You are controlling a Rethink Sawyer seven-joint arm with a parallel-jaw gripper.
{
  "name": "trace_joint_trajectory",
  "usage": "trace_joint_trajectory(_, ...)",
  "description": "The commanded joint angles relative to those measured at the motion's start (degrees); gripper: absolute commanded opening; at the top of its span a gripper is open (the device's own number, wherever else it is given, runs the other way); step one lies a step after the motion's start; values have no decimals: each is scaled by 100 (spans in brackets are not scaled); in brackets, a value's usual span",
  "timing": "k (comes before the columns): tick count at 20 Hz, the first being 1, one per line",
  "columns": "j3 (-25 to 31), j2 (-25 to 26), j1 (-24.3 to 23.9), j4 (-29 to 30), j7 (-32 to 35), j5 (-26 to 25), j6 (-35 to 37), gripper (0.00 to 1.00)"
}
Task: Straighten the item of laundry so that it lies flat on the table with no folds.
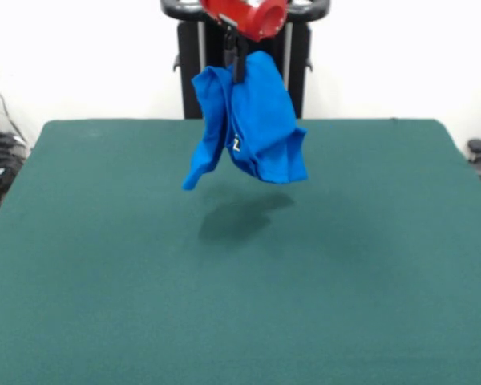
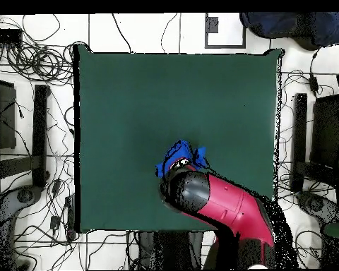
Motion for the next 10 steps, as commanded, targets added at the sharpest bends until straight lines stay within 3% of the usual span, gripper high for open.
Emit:
trace_joint_trajectory(1,170,-29,229,-177,635,-70,630,0)
trace_joint_trajectory(10,239,337,218,-232,613,-152,30,0)
